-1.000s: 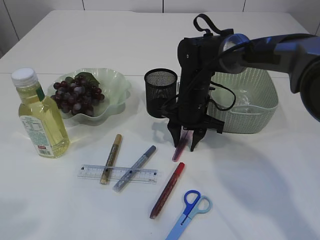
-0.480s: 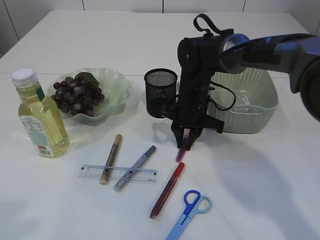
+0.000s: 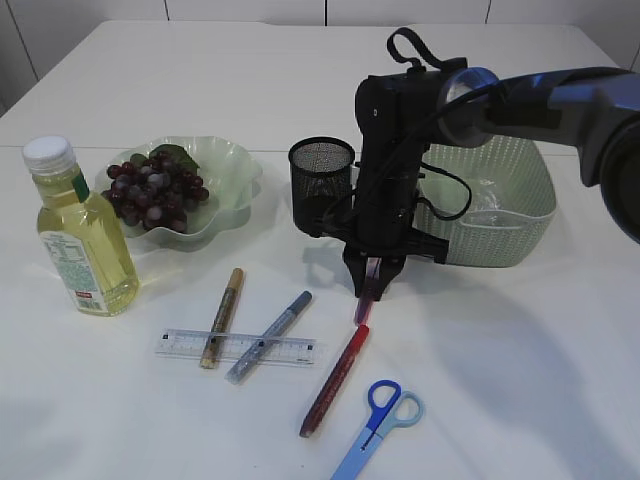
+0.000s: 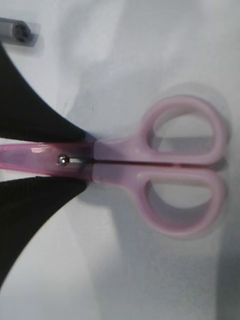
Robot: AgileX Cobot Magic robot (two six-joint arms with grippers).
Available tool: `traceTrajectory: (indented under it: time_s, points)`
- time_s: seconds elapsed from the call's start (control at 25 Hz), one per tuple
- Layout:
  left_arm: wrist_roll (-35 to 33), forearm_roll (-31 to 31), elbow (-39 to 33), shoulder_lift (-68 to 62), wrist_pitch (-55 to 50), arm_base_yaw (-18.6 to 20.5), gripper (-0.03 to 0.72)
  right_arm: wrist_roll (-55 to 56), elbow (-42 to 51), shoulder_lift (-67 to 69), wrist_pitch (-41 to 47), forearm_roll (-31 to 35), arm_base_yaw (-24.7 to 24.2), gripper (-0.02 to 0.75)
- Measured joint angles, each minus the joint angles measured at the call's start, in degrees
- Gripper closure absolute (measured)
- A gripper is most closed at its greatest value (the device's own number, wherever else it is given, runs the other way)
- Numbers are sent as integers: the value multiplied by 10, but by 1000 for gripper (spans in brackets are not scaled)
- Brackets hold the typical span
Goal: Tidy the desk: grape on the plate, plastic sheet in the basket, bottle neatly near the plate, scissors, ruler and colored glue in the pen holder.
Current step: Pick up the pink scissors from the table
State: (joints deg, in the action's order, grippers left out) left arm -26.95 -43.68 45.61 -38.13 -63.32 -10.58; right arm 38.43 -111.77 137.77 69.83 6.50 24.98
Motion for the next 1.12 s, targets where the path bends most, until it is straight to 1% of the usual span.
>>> traceTrajectory:
  time_s: [0.6, 1.12]
  points:
    - [0, 0, 0, 0, -3, 0, 254, -61, 0, 0, 0, 3, 0, 557]
    - [0, 0, 0, 0, -3, 0, 255, -93, 0, 0, 0, -10, 8, 557]
